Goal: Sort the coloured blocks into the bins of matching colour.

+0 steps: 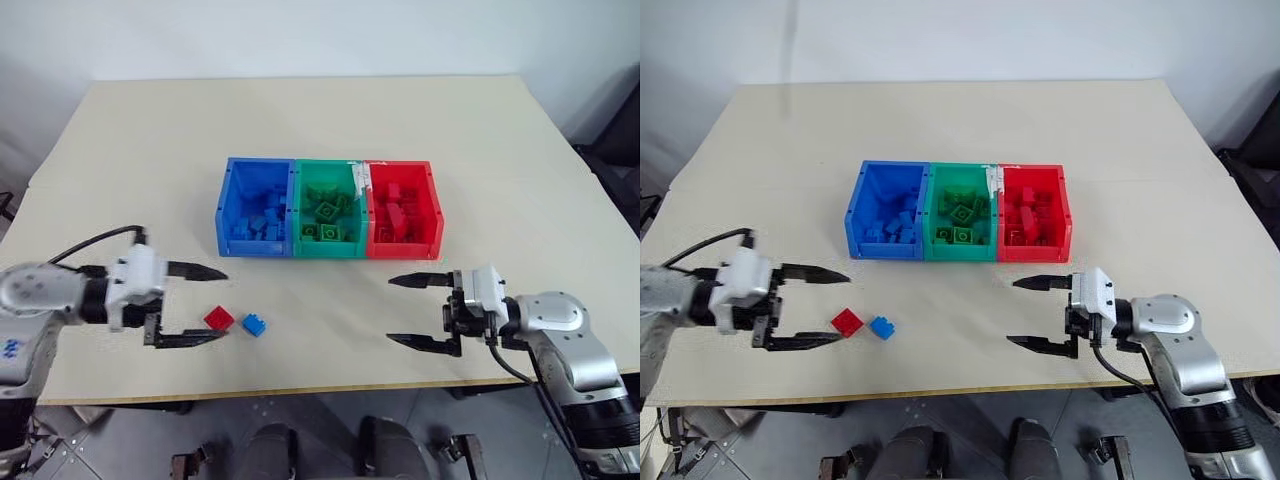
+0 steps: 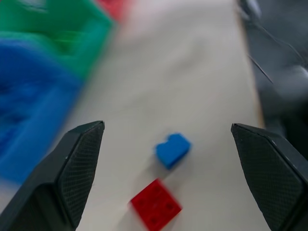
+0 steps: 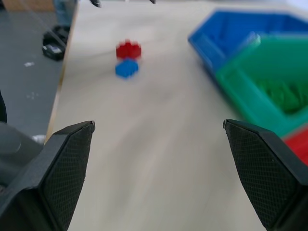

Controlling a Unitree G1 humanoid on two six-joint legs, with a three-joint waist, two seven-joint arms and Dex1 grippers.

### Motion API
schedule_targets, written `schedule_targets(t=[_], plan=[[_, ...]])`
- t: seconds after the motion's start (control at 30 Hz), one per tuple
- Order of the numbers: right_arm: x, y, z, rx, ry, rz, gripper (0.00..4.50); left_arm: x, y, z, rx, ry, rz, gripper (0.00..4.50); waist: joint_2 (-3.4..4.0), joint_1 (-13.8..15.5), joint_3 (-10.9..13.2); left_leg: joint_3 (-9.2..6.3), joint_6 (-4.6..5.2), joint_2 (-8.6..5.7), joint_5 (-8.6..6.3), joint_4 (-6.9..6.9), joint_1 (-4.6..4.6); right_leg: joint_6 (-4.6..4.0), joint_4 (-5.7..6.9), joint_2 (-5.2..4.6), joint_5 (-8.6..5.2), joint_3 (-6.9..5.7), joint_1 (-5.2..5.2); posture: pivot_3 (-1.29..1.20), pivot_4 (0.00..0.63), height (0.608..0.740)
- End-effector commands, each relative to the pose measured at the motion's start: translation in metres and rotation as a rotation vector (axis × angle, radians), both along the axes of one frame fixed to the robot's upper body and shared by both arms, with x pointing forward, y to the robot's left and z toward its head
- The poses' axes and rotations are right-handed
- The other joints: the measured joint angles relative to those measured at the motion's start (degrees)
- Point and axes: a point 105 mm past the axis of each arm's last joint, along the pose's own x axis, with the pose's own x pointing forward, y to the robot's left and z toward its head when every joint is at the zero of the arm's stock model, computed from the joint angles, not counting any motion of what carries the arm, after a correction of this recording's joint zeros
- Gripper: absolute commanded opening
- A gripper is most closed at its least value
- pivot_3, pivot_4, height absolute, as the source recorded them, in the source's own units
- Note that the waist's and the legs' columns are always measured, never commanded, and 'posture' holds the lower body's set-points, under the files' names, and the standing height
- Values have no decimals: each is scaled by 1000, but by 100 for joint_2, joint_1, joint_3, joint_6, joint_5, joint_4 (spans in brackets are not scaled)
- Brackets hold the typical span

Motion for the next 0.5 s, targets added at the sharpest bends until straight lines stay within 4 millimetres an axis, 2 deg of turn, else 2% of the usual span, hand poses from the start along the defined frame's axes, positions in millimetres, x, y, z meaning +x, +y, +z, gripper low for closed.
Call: schedule_targets(t=[0.03,0.13,0.4,0.5], plan=[[-5,-6,9,-9,-36,-22,4500,5,-10,-23,140,32,-82,4487,-1,-41,0,19,0,4,0,-2,0,0,-2,4,0,1,-3,0,150,740],[-10,-10,7,-23,-30,-45,4500,14,-14,-37,227,32,-118,4487,-1,-71,1,42,-1,8,0,-5,-2,-1,-4,10,-1,1,-7,0,150,740],[-20,-14,6,-21,-24,-97,4500,31,-16,-51,299,6,-128,4487,-3,-58,2,52,-1,9,0,-5,-3,0,-6,9,0,7,-10,0,150,740],[-23,-16,1,-73,-27,-95,4500,32,-19,-56,304,9,-136,3857,-3,-42,2,52,0,9,0,-2,-3,1,-4,7,0,10,-10,0,150,740]])
